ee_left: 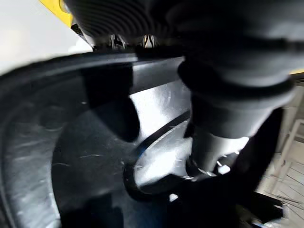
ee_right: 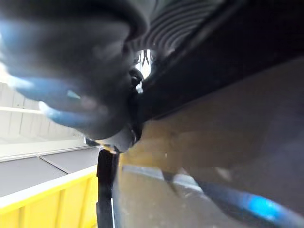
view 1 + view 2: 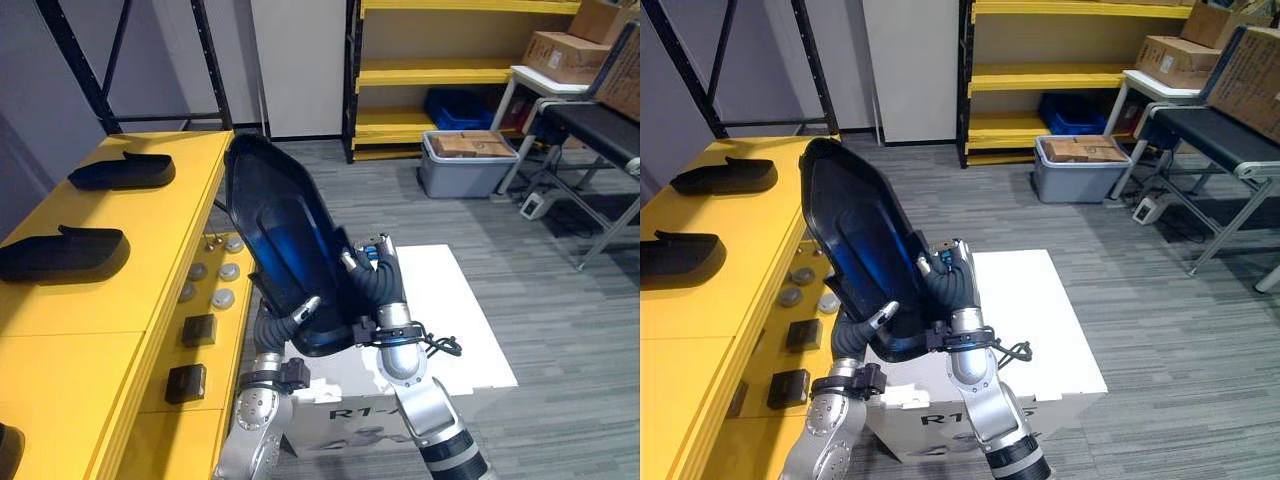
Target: Walk over and take plastic housings, then place them on the shelf
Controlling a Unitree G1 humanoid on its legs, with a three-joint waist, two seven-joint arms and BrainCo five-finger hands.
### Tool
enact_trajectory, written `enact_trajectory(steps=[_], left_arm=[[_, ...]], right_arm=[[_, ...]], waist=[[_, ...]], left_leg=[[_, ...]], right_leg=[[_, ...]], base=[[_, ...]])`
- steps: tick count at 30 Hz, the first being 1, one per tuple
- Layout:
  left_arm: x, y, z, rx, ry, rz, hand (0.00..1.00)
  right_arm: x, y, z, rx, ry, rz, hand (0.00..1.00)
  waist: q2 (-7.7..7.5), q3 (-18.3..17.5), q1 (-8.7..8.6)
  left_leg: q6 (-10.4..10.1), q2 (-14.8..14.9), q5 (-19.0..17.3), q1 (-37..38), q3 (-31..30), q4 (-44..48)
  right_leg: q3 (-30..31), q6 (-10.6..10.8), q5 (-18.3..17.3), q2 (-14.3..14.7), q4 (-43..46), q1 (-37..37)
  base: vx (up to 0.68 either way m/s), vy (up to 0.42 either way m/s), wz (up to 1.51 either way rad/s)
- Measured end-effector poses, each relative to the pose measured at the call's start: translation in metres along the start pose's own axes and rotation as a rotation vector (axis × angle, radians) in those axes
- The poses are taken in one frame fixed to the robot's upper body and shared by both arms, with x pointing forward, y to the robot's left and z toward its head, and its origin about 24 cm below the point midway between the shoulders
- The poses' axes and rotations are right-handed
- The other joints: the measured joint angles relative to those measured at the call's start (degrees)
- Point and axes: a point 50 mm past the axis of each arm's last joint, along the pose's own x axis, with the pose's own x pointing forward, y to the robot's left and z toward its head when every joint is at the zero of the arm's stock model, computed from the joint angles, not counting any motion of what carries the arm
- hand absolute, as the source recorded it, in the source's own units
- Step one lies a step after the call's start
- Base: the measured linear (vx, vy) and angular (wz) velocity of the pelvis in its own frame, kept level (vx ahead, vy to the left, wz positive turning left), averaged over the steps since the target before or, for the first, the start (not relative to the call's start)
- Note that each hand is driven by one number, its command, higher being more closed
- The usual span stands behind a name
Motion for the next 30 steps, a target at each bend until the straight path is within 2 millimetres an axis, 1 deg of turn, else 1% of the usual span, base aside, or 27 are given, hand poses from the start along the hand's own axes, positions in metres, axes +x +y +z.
enact_trajectory(steps=[7, 10, 14, 15, 16, 17, 18, 19, 21, 22, 23, 24, 26, 27, 28, 29, 30], left_arm=[[0.001, 0.002, -0.002, 0.008, 0.024, 0.016, 1.0], [0.001, 0.001, -0.002, 0.033, 0.025, 0.002, 1.0], [0.003, 0.002, 0.003, 0.063, -0.004, -0.01, 1.0], [0.003, 0.003, 0.005, 0.065, -0.015, -0.012, 1.0], [0.003, 0.004, 0.007, 0.059, -0.026, -0.008, 1.0], [0.003, 0.005, 0.009, 0.058, -0.033, -0.003, 1.0], [0.003, 0.009, 0.012, 0.06, -0.048, 0.013, 1.0], [0.003, 0.014, 0.015, 0.071, -0.059, 0.032, 1.0], [0.001, 0.025, 0.017, 0.09, -0.068, 0.073, 1.0], [0.0, 0.028, 0.018, 0.093, -0.069, 0.088, 1.0], [-0.003, 0.035, 0.019, 0.102, -0.071, 0.116, 1.0], [-0.005, 0.04, 0.019, 0.113, -0.072, 0.135, 1.0], [-0.008, 0.045, 0.02, 0.125, -0.073, 0.148, 1.0], [-0.009, 0.046, 0.021, 0.128, -0.075, 0.15, 1.0], [-0.01, 0.047, 0.022, 0.131, -0.078, 0.149, 1.0], [-0.011, 0.048, 0.023, 0.132, -0.081, 0.15, 1.0], [-0.014, 0.051, 0.026, 0.135, -0.09, 0.157, 1.0]], right_arm=[[-0.004, -0.003, -0.001, 0.094, -0.015, 0.06, 0.0], [-0.003, -0.012, -0.001, 0.094, -0.02, 0.065, 0.0], [0.003, -0.04, 0.007, 0.12, -0.067, -0.03, 0.0], [0.005, -0.056, 0.01, 0.127, -0.084, -0.097, 0.0], [0.006, -0.077, 0.01, 0.137, -0.099, -0.18, 0.0], [0.005, -0.088, 0.009, 0.133, -0.101, -0.225, 0.0], [0.002, -0.11, 0.006, 0.125, -0.097, -0.312, 0.0], [-0.004, -0.13, 0.001, 0.101, -0.082, -0.391, 0.0], [-0.021, -0.163, -0.006, 0.019, -0.04, -0.492, 0.0], [-0.026, -0.171, -0.009, -0.006, -0.025, -0.517, 0.0], [-0.034, -0.186, -0.015, -0.04, 0.013, -0.564, 0.0], [-0.041, -0.196, -0.022, -0.061, 0.05, -0.6, 0.0], [-0.064, -0.218, -0.046, -0.1, 0.183, -0.671, 0.0], [-0.073, -0.223, -0.054, -0.106, 0.232, -0.694, 0.0], [-0.096, -0.234, -0.076, -0.108, 0.365, -0.743, 0.0], [-0.106, -0.237, -0.085, -0.101, 0.423, -0.762, 0.0], [-0.124, -0.239, -0.102, -0.072, 0.531, -0.789, 0.0]], waist=[[-0.02, -0.8, -0.02], [-0.03, -0.8, 0.07], [-0.03, -0.8, 0.11], [-0.03, -0.8, 0.12], [-0.03, -0.8, 0.08], [-0.03, -0.8, 0.01], [-0.03, -0.8, -0.06], [-0.03, -0.8, -0.1], [-0.03, -0.8, -0.2], [-0.03, -0.8, -0.33], [-0.05, -0.8, -1.12], [-0.04, -0.8, -1.42], [-0.05, -0.8, -1.58], [-0.05, -0.8, -1.59], [-0.05, -0.8, -1.61], [-0.05, -0.8, -1.65], [-0.03, -0.8, -2.14]], left_leg=[[0.0, 0.2, 0.0, -0.1, 0.3, 0.0], [0.0, 0.3, 0.0, -0.1, 0.4, 0.0], [0.0, 0.4, 0.0, 0.0, 0.9, 0.0], [0.0, 0.5, 0.0, 0.1, 1.2, 0.0], [0.0, 0.5, 0.0, 0.1, 1.4, -0.1], [0.1, 0.5, 0.0, 0.1, 1.4, -0.1], [0.1, 0.6, 0.0, 0.1, 1.5, -0.1], [0.1, 0.6, 0.0, 0.1, 1.5, -0.1], [0.1, 0.7, 0.0, 0.1, 1.7, -0.3], [0.1, 0.8, 0.0, 0.0, 1.8, -0.4], [0.1, 0.8, 0.0, 0.1, 1.8, -0.5], [0.1, 0.8, 0.0, 0.0, 1.8, -0.5], [0.2, 0.8, -0.1, 0.0, 2.2, -0.5], [0.2, 0.8, -0.1, 0.0, 2.3, -0.5], [0.3, 0.8, -0.2, 0.0, 2.3, -0.5], [0.4, 0.8, -0.2, -0.1, 2.3, -0.5], [0.4, 0.8, -0.3, -0.4, 2.3, -0.4]], right_leg=[[0.2, -0.1, 0.1, 0.2, 0.0, 0.1], [0.2, -0.2, 0.2, 0.2, 0.0, 0.1], [0.7, -0.2, 0.2, 0.3, 0.1, 0.1], [1.0, -0.2, 0.2, 0.4, 0.1, 0.0], [1.3, -0.2, 0.3, 0.4, 0.1, -0.1], [1.3, -0.2, 0.3, 0.4, 0.1, -0.1], [1.4, -0.2, 0.3, 0.4, 0.1, -0.2], [1.5, -0.2, 0.3, 0.5, 0.1, -0.3], [1.7, -0.2, 0.3, 0.6, 0.1, -0.8], [1.7, -0.2, 0.3, 0.6, 0.1, -0.9], [1.8, -0.2, 0.3, 0.6, 0.0, -0.9], [1.8, -0.2, 0.3, 0.6, 0.0, -1.0], [2.0, -0.2, 0.3, 0.7, 0.0, -1.1], [2.0, -0.2, 0.3, 0.7, 0.0, -1.1], [2.1, -0.2, 0.3, 0.7, 0.0, -1.2], [2.1, -0.2, 0.3, 0.7, 0.0, -1.3], [2.2, -0.2, 0.3, 0.7, 0.0, -1.5]], base=[[0.0, -0.002, 0.0], [0.0, 0.0, 0.0], [-0.01, -0.009, -0.05], [-0.01, -0.013, -0.12], [-0.01, -0.01, -0.1], [-0.02, -0.013, -0.07], [-0.02, -0.014, -0.04], [-0.02, -0.014, -0.04], [-0.02, -0.011, -0.06], [-0.01, -0.017, -0.05], [0.0, 0.0, 0.0], [0.0, -0.017, -0.04], [0.0, -0.01, -0.07], [-0.01, -0.009, -0.04], [0.0, 0.0, 0.0], [0.0, 0.0, 0.0], [0.0, 0.0, 0.0]])
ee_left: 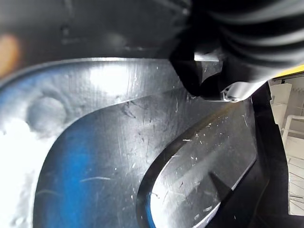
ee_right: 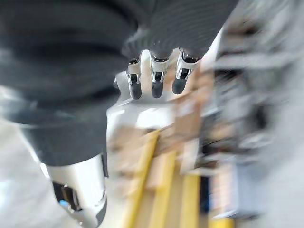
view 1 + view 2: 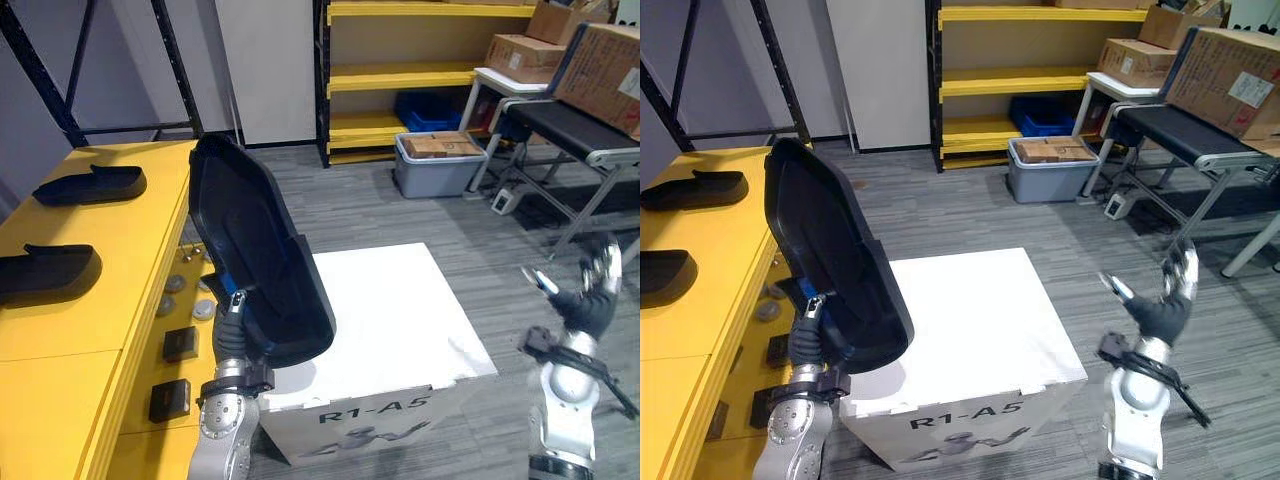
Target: Walk over and take plastic housings, then place them on the shelf
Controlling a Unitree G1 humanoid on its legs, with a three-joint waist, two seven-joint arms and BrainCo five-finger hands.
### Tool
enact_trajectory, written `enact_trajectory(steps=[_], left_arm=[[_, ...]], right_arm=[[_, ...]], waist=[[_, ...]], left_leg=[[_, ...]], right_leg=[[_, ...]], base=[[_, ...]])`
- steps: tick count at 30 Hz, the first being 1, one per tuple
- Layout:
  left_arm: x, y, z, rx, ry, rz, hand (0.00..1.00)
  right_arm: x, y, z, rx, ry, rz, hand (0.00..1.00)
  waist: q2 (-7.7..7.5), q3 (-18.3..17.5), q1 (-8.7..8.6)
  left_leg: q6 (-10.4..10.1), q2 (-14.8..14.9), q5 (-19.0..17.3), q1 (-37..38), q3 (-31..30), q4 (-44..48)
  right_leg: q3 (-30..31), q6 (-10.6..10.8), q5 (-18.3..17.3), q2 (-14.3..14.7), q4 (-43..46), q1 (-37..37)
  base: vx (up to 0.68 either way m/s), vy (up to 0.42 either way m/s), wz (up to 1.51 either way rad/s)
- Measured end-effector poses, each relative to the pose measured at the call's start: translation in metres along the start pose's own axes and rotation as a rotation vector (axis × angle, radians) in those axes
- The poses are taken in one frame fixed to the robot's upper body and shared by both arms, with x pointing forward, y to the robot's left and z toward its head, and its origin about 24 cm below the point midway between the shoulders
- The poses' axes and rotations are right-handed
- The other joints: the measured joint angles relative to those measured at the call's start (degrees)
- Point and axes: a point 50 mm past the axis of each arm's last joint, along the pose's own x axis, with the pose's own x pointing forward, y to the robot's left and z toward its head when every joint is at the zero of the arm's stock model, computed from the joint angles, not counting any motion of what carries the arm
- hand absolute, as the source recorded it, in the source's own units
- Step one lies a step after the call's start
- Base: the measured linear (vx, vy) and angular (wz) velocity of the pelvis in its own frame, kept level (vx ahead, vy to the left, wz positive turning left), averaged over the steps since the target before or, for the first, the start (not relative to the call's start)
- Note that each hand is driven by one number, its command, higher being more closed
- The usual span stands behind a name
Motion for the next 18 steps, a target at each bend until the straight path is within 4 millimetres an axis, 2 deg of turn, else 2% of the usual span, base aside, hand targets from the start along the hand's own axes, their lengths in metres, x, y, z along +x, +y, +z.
enact_trajectory(steps=[1, 2, 4, 5, 8, 15, 18], left_arm=[[-0.003, 0.003, 0.002, 0.003, -0.006, 0.009, 1.0], [-0.004, 0.004, 0.002, 0.004, -0.007, 0.009, 1.0], [-0.006, 0.005, 0.002, 0.004, 0.0, 0.002, 1.0], [-0.007, 0.005, 0.001, 0.004, 0.002, -0.007, 1.0], [-0.007, 0.002, 0.001, 0.0, 0.005, -0.03, 1.0], [-0.01, -0.001, -0.003, 0.002, 0.024, -0.071, 1.0], [-0.012, 0.001, -0.012, 0.016, 0.063, -0.065, 1.0]], right_arm=[[-0.005, -0.007, -0.021, -0.015, 0.098, -0.016, 0.0], [-0.009, -0.012, -0.032, -0.029, 0.147, -0.02, 0.0], [-0.024, -0.022, -0.068, -0.077, 0.317, -0.015, 0.0], [-0.037, -0.028, -0.09, -0.101, 0.427, -0.008, 0.0], [-0.079, -0.029, -0.131, -0.16, 0.663, 0.085, 0.0], [-0.144, 0.006, -0.165, -0.181, 0.896, 0.347, 0.0], [-0.156, 0.016, -0.17, -0.18, 0.935, 0.401, 0.0]], waist=[[0.09, 0.0, -0.59], [0.13, 0.1, -0.62], [0.16, 0.1, -0.61], [0.29, 0.2, -0.52], [0.71, 0.5, -0.61], [1.62, 1.1, -0.57], [1.74, 1.2, 0.24]], left_leg=[[0.1, 0.0, -0.1, -0.4, 0.0, 0.1], [0.1, 0.0, -0.1, -0.5, 0.0, 0.2], [0.2, 0.0, -0.1, -0.5, 0.4, 0.2], [0.2, 0.0, -0.1, -0.5, 0.4, 0.2], [0.2, 0.0, -0.1, -0.5, 0.4, 0.3], [0.2, 0.0, 0.0, -0.2, -1.0, 0.2], [0.1, -0.1, 0.4, 0.2, -1.3, -0.2]], right_leg=[[0.1, 0.0, 0.0, 0.0, 0.0, -0.3], [0.1, 0.0, 0.0, 0.0, 0.0, -0.4], [0.5, 0.0, 0.0, 0.0, 0.0, -0.4], [0.6, 0.0, 0.0, 0.0, 0.0, -0.2], [0.6, 0.0, 0.0, 0.0, 0.1, -0.1], [-0.7, 0.0, 0.0, 0.0, 0.3, 0.6], [-1.1, 0.0, 0.0, 0.0, 0.3, 0.9]], base=[[0.0, 0.0, 0.0], [0.0, 0.0, 0.0], [0.0, -0.004, -0.07], [0.01, -0.007, -0.06], [-0.01, -0.004, 0.0], [-0.03, -0.01, 0.08], [-0.02, -0.01, 0.08]])
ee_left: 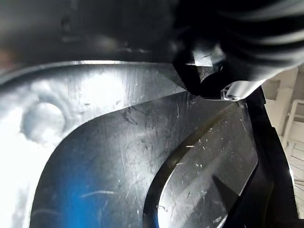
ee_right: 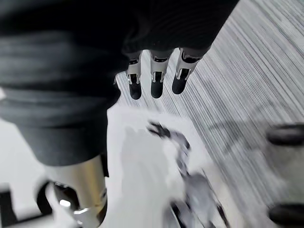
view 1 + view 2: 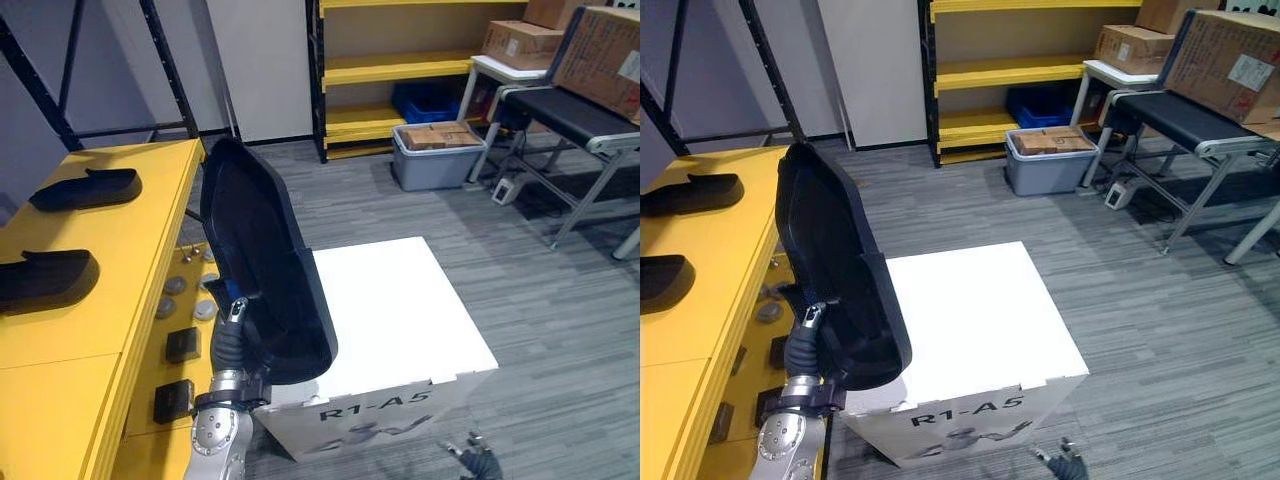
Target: Walk over and take plastic housings, then place them on the shelf
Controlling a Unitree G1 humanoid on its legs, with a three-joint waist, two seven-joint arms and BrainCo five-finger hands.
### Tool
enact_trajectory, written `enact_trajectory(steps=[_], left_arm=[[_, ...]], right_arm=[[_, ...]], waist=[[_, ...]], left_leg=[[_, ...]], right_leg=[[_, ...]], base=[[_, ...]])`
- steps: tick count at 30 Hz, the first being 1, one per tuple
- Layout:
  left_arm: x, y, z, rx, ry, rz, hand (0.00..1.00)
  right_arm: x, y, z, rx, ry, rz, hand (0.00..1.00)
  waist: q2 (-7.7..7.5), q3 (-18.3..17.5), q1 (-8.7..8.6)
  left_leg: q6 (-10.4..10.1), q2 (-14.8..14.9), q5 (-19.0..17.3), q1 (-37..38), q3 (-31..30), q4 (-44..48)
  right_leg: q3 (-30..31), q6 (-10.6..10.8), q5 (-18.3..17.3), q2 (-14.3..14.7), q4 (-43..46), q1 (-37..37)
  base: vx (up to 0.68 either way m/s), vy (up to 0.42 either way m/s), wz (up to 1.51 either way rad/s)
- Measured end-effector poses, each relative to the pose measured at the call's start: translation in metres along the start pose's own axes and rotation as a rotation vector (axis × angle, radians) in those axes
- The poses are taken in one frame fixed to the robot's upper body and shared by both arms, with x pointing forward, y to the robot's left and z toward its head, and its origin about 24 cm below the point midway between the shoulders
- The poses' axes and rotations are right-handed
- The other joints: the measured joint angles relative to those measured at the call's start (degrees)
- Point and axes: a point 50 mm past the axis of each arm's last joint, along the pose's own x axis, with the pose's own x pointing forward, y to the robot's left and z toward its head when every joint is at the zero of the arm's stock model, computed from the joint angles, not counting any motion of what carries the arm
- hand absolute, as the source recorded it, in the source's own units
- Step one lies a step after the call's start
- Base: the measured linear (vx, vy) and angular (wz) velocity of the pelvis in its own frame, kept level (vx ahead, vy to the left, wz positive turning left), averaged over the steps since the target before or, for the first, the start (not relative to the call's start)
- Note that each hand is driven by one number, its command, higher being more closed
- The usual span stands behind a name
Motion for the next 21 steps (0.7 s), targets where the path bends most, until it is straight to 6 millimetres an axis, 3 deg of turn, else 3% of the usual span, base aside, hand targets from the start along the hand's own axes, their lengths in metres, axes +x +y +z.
enact_trajectory(steps=[7, 12, 15, 16, 17, 18, 20, 21], left_arm=[[-0.006, -0.003, -0.008, -0.01, 0.04, -0.006, 1.0], [-0.007, -0.014, -0.009, -0.03, 0.045, -0.045, 1.0], [-0.005, -0.02, 0.001, -0.045, 0.003, -0.063, 1.0], [-0.005, -0.021, 0.005, -0.051, -0.012, -0.061, 1.0], [-0.004, -0.021, 0.008, -0.052, -0.027, -0.058, 1.0], [-0.003, -0.021, 0.008, -0.055, -0.031, -0.055, 1.0], [-0.002, -0.021, 0.009, -0.059, -0.035, -0.048, 1.0], [-0.002, -0.022, 0.01, -0.062, -0.039, -0.047, 1.0]], right_arm=[[0.001, 0.009, -0.002, -0.042, 0.02, 0.037, 0.0], [0.002, 0.007, -0.003, -0.111, 0.033, 0.049, 0.0], [0.01, 0.008, 0.019, -0.164, -0.023, 0.044, 0.0], [0.014, 0.007, 0.029, -0.168, -0.046, 0.034, 0.0], [0.016, 0.006, 0.033, -0.169, -0.049, 0.012, 0.0], [0.016, 0.004, 0.033, -0.172, -0.051, 0.002, 0.0], [0.016, -0.002, 0.032, -0.187, -0.041, -0.016, 0.0], [0.015, -0.004, 0.031, -0.202, -0.034, -0.021, 0.0]], waist=[[-0.16, 1.6, 1.33], [-1.54, 4.7, 2.7], [-1.36, 6.9, 3.92], [-0.76, 7.4, 4.18], [-1.09, 7.9, 4.39], [-1.07, 7.8, 4.43], [-0.94, 7.8, 4.71], [-0.82, 7.7, 4.7]], left_leg=[[0.0, -0.7, 0.8, 0.0, -3.8, 0.0], [-0.3, -3.7, 1.6, -3.0, -12.8, 4.0], [-3.5, -5.4, 3.8, -7.2, -18.5, 6.0], [-3.8, -4.5, 2.6, -8.8, -14.6, 5.2], [-2.5, -2.2, 0.8, -12.0, -4.9, 8.0], [-2.2, -0.9, -0.3, -14.0, -0.4, 11.4], [0.9, 2.2, -4.6, -18.6, 7.5, 24.6], [4.1, 4.9, -6.6, -19.1, 11.9, 32.6]], right_leg=[[-4.1, 0.1, -0.5, -0.3, 0.3, 1.7], [-12.6, 0.5, -5.4, -3.0, 8.2, 1.4], [-20.7, 0.4, -5.6, -3.1, 8.3, 1.2], [-24.1, 0.0, -5.3, -3.2, 8.2, 1.3], [-27.2, -0.2, -5.2, -3.6, 8.3, 1.1], [-28.5, -0.2, -5.2, -3.9, 8.6, 0.9], [-31.6, -0.2, -5.2, -5.3, 9.9, 0.7], [-33.2, -0.1, -5.3, -6.2, 10.8, 1.1]], base=[[-0.02, -0.03, 0.32], [-0.02, -0.035, 0.95], [-0.08, -0.03, 1.42], [-0.15, 0.009, 1.34], [-0.15, 0.025, 1.32], [-0.09, 0.07, 1.13], [0.0, 0.133, 0.7], [0.09, 0.227, 0.55]])
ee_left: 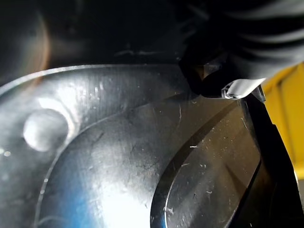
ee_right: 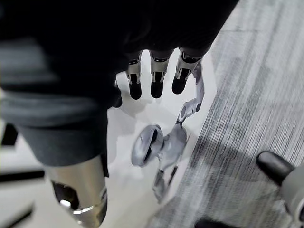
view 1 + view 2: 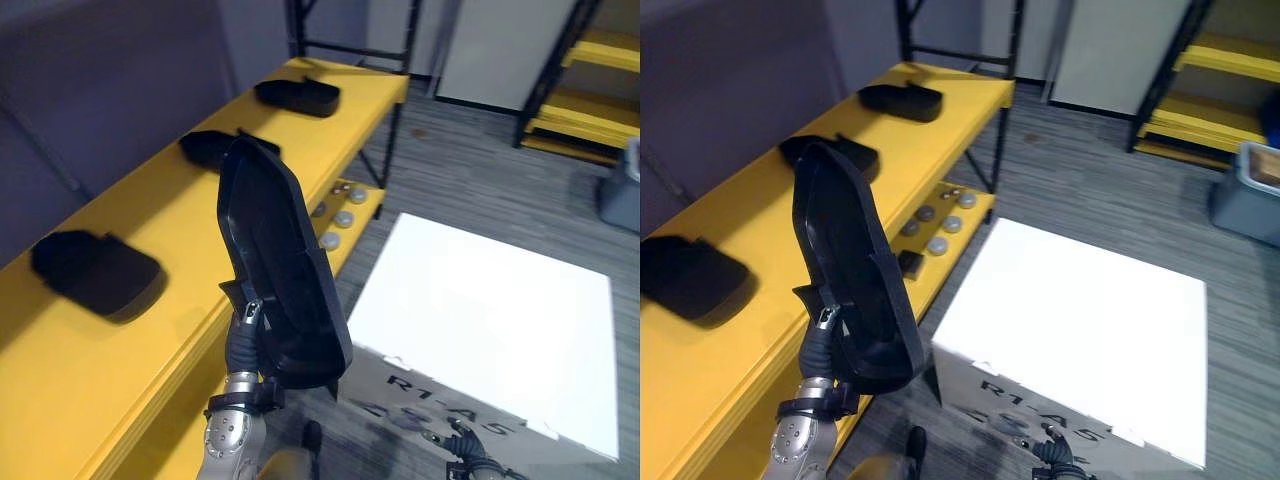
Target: Walk over and take plastic housings, then place them on the shelf
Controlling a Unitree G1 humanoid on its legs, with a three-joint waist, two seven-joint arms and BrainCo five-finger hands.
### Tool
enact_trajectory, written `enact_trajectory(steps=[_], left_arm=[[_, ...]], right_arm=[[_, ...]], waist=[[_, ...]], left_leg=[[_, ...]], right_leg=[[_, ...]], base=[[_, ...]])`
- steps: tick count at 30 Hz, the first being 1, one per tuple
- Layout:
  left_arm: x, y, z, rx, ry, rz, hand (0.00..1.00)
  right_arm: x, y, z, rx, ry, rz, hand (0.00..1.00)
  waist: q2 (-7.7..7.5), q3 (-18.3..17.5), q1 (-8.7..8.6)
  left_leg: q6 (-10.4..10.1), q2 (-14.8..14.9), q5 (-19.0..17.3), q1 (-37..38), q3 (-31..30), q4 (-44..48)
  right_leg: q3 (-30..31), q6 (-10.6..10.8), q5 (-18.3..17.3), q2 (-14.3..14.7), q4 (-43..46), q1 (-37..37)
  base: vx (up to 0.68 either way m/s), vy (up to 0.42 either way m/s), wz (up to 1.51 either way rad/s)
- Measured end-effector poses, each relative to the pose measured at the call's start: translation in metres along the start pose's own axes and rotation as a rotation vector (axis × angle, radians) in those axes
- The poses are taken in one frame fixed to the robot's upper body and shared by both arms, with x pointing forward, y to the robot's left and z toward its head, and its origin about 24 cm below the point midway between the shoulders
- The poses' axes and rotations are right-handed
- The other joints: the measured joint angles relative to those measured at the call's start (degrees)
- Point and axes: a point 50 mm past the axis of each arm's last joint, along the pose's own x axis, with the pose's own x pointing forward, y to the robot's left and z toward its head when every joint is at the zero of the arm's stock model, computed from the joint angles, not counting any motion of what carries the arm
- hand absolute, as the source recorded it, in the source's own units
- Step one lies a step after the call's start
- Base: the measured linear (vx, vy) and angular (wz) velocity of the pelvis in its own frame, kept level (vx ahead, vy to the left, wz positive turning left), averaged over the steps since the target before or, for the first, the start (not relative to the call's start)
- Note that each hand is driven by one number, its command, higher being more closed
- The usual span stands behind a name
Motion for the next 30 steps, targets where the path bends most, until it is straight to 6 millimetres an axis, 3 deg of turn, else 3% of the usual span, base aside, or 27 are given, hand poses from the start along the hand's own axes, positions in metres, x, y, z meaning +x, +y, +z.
enact_trajectory(steps=[1, 2, 3, 4, 5, 6, 11, 13, 14, 15, 16, 17, 18, 20, 21, 23, 25, 27, 28, 30], left_arm=[[0.003, -0.003, 0.002, -0.006, -0.011, -0.007, 1.0], [0.009, -0.01, 0.005, -0.015, -0.034, -0.038, 1.0], [0.016, -0.018, 0.01, -0.022, -0.064, -0.073, 1.0], [0.025, -0.026, 0.015, -0.027, -0.095, -0.101, 1.0], [0.033, -0.034, 0.019, -0.031, -0.123, -0.122, 1.0], [0.033, -0.033, 0.016, -0.033, -0.113, -0.095, 1.0], [0.019, -0.022, 0.006, 0.038, -0.073, -0.035, 1.0], [0.013, -0.02, 0.002, 0.065, -0.052, -0.027, 1.0], [0.011, -0.02, 0.0, 0.072, -0.043, -0.029, 1.0], [0.011, -0.021, 0.0, 0.072, -0.042, -0.031, 1.0], [0.009, -0.022, -0.001, 0.073, -0.036, -0.041, 1.0], [0.009, -0.023, -0.001, 0.077, -0.035, -0.045, 1.0], [0.009, -0.022, -0.001, 0.079, -0.037, -0.042, 1.0], [0.01, -0.023, 0.0, 0.08, -0.046, -0.035, 1.0], [0.01, -0.024, 0.0, 0.08, -0.045, -0.038, 1.0], [0.01, -0.026, 0.0, 0.079, -0.044, -0.048, 1.0], [0.008, -0.025, -0.002, 0.075, -0.036, -0.039, 1.0], [0.004, -0.026, -0.003, 0.052, -0.029, -0.021, 1.0], [0.002, -0.023, -0.004, 0.05, -0.023, -0.008, 1.0], [-0.001, -0.02, -0.005, 0.048, -0.011, 0.002, 1.0]], right_arm=[[0.0, -0.005, 0.0, -0.018, 0.002, -0.011, 0.0], [0.0, -0.008, 0.001, -0.025, 0.001, -0.023, 0.0], [0.0, -0.009, 0.001, -0.025, 0.002, -0.028, 0.0], [0.0, -0.005, -0.001, -0.014, 0.006, -0.025, 0.0], [0.002, -0.004, 0.006, -0.006, -0.009, -0.028, 0.0], [0.004, -0.001, 0.013, 0.01, -0.033, -0.022, 0.0], [0.007, 0.019, 0.03, 0.005, -0.079, 0.026, 0.0], [0.008, 0.019, 0.028, -0.009, -0.071, 0.025, 0.0], [0.006, 0.018, 0.021, -0.011, -0.049, 0.023, 0.0], [0.006, 0.017, 0.02, -0.011, -0.045, 0.023, 0.0], [0.003, 0.018, 0.011, -0.012, -0.023, 0.029, 0.0], [0.0, 0.022, 0.002, -0.022, -0.001, 0.045, 0.0], [-0.002, 0.024, -0.002, -0.019, 0.007, 0.053, 0.0], [-0.005, 0.031, -0.007, 0.001, 0.012, 0.071, 0.0], [-0.005, 0.031, -0.006, 0.0, 0.008, 0.072, 0.0], [-0.006, 0.033, -0.005, 0.002, 0.0, 0.075, 0.0], [-0.009, 0.035, -0.01, 0.01, 0.012, 0.082, 0.0], [-0.01, 0.039, -0.009, 0.007, 0.001, 0.09, 0.0], [-0.011, 0.041, -0.009, 0.004, -0.001, 0.099, 0.0], [-0.012, 0.05, -0.004, 0.023, -0.027, 0.117, 0.0]], waist=[[1.83, -0.9, -0.22], [2.62, -1.0, -0.84], [3.04, -1.5, -1.64], [1.98, -2.8, -4.34], [2.14, -1.9, -4.08], [3.42, -1.8, -4.21], [3.52, -2.4, -1.74], [3.31, -2.2, -1.3], [3.18, -2.0, -1.55], [3.21, -2.0, -1.6], [2.78, -1.8, -1.92], [2.59, -1.6, -2.6], [2.53, -1.6, -2.94], [1.83, -0.9, -4.46], [1.63, -0.8, -4.76], [0.82, -0.4, -4.83], [-0.85, -0.4, -4.1], [-0.26, -0.7, -3.86], [-0.44, -0.9, -2.39], [-1.22, -1.7, -2.04]], left_leg=[[1.0, 2.2, -1.8, 0.4, 4.3, 2.4], [0.9, 1.6, -1.7, -0.7, 5.8, 2.1], [-0.8, -1.0, -0.5, -0.5, 2.8, -3.8], [0.0, -4.5, 0.8, 2.1, -0.3, -15.7], [0.2, -1.6, -1.2, 2.0, 7.0, -11.2], [-1.4, -1.1, -0.4, 5.3, 6.7, -14.0], [-0.2, -4.1, 0.2, 6.9, 5.3, -16.1], [0.4, -5.4, -0.3, 7.1, 4.7, -16.3], [1.0, -6.9, -0.6, 7.3, 3.1, -16.3], [1.3, -7.1, -0.6, 7.4, 2.8, -16.3], [2.0, -8.2, -0.3, 8.2, 1.4, -16.8], [2.2, -8.8, 0.0, 8.4, -0.9, -17.1], [2.4, -9.1, 0.5, 8.4, -2.5, -17.5], [2.4, -11.1, 3.6, 8.3, -9.0, -21.1], [2.2, -11.6, 4.0, 8.3, -10.2, -21.7], [1.9, -13.0, 4.2, 8.6, -12.3, -22.9], [1.9, -14.7, 4.4, 10.6, -12.9, -25.3], [1.0, -13.1, 2.2, 6.6, -10.5, -16.5], [2.0, -12.5, 1.3, 7.1, -10.2, -16.3], [2.0, -12.2, 1.3, 8.0, -10.2, -17.7]], right_leg=[[-1.6, 0.3, -0.2, -0.2, 2.7, 0.3], [-2.4, -0.1, -1.7, -0.5, 4.6, -1.2], [-2.4, -1.3, -2.1, 1.2, 2.4, -2.8], [-3.5, -1.6, 1.0, 2.3, -4.0, -3.1], [-7.6, 0.4, 2.5, 0.9, -3.0, -2.3], [-10.1, 0.6, 2.7, 0.5, -2.5, -0.5], [-12.4, 0.6, 3.2, -2.6, -0.8, 1.3], [-13.0, 1.7, 2.0, -5.7, 4.2, 0.8], [-12.4, 0.8, 0.7, -8.4, 9.4, 0.3], [-11.6, 0.5, 0.6, -8.9, 10.6, 0.1], [-4.4, -2.8, 0.0, -10.8, 16.1, -2.2], [6.9, -2.0, -2.7, -9.1, 17.7, -5.5], [13.0, -1.7, -4.1, -7.0, 17.3, -6.8], [36.7, -1.2, -6.8, 2.5, 15.7, -12.9], [39.8, -1.1, -6.8, 3.9, 15.6, -13.7], [43.3, -0.8, -6.7, 5.1, 13.6, -14.1], [41.9, 0.5, -5.4, 3.2, 7.9, -12.2], [36.6, 0.2, -4.8, 2.6, 7.6, -10.4], [35.7, 0.3, -4.7, 3.1, 6.4, -8.9], [34.5, 0.9, -3.4, 3.4, 3.3, -6.8]], base=[[0.09, 0.244, 0.8], [0.0, 0.172, 1.16], [-0.11, 0.044, 2.12], [-0.1, 0.009, 2.45], [0.04, -0.008, 2.37], [0.11, 0.081, 1.4], [0.01, 0.114, 0.4], [-0.02, 0.147, 0.22], [-0.03, 0.137, 0.39], [-0.03, 0.151, 0.56], [-0.04, 0.142, 0.66], [-0.05, 0.172, 0.86], [-0.05, 0.112, 1.09], [-0.04, 0.026, 1.35], [-0.04, -0.013, 1.16], [-0.05, -0.067, 1.24], [-0.01, -0.148, 1.41], [0.04, -0.147, 1.06], [0.04, -0.118, 0.61], [0.07, -0.08, 0.24]])
